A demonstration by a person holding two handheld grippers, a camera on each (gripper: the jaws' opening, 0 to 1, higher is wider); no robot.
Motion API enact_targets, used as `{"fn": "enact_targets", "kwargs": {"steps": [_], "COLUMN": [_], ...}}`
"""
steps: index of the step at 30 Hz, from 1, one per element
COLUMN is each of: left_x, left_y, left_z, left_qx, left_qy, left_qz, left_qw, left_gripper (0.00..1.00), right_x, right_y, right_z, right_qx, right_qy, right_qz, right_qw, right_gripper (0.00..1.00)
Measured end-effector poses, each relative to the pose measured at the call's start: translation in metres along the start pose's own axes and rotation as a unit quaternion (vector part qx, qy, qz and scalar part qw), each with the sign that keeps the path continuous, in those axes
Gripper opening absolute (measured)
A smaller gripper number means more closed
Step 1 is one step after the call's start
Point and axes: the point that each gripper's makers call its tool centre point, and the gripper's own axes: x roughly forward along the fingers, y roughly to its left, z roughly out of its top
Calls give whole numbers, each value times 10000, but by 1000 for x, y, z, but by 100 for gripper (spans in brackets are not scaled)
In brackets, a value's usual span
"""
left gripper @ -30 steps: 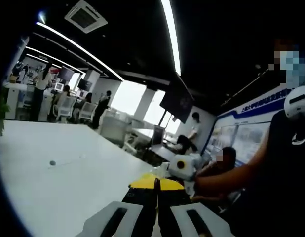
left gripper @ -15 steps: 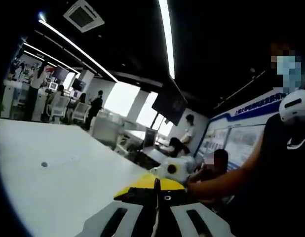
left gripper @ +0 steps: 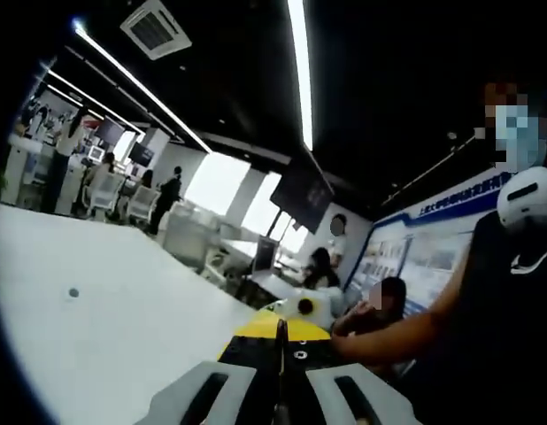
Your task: Compare the silicone blocks by pressing each to a similar depth, holding the contact briefly, and releasing to observe deformation and rebound differences across the visible hardness samples.
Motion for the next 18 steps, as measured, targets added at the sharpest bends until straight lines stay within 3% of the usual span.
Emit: {"fn": "enact_targets", "kwargs": {"steps": [10, 18], "left_x": [-9, -8], "left_y": [3, 4], "left_z": [6, 7], "left_qx": [-270, -463], "left_qy": [-218, -170], "left_qz": [24, -25], "left_qw": [9994, 9988], "left_gripper": [0, 0], "right_x": [4, 2], "right_y": [3, 3], "right_z": [5, 6], "right_qx": [325, 810], "right_qy": [141, 449], "right_qz": [177, 139], "right_qw": [9992, 9956], "right_gripper": [17, 7]}}
